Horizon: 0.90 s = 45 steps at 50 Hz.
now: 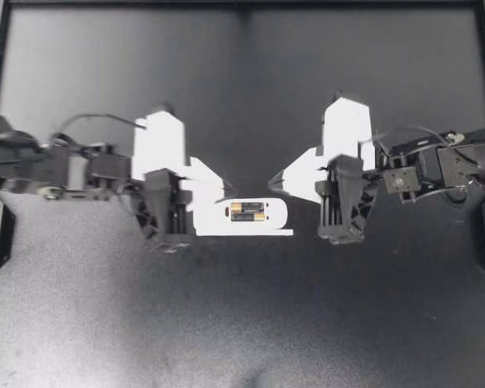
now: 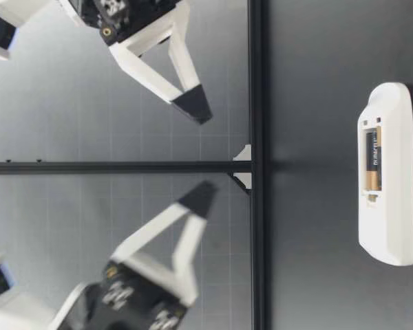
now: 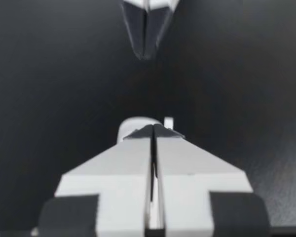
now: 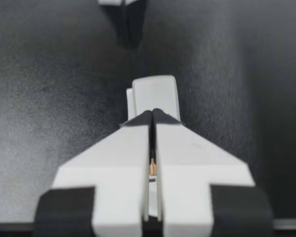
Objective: Place the battery into the slot of the remote controller.
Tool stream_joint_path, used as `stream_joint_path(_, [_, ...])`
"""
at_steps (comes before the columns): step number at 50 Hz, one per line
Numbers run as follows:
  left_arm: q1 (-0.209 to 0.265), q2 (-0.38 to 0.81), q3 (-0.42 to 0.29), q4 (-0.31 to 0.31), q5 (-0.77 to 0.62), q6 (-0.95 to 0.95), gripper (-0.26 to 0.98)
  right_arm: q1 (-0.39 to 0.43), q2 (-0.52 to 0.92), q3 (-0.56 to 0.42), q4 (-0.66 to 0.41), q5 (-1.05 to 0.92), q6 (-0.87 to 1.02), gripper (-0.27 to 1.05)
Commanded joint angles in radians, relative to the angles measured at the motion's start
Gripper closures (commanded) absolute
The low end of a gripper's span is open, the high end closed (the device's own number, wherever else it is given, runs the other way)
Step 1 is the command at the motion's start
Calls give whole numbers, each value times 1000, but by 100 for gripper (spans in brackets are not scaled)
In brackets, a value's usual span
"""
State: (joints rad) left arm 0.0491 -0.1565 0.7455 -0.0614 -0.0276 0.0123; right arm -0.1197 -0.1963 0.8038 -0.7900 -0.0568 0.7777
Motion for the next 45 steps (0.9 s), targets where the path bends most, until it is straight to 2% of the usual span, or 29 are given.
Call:
stream_joint_path(1, [-2,-46,8,3,-35,2,91,-8,-25,-23,-2,-18,-32,92])
stream_joint_path(12, [-2,-38,34,3,-75,3,91,-8,-20,-15,5,-18,-41,92])
stream_joint_path(45, [-2,-15,18,18,-75,3,91,-8,-25,-15,38,-21,-40,92])
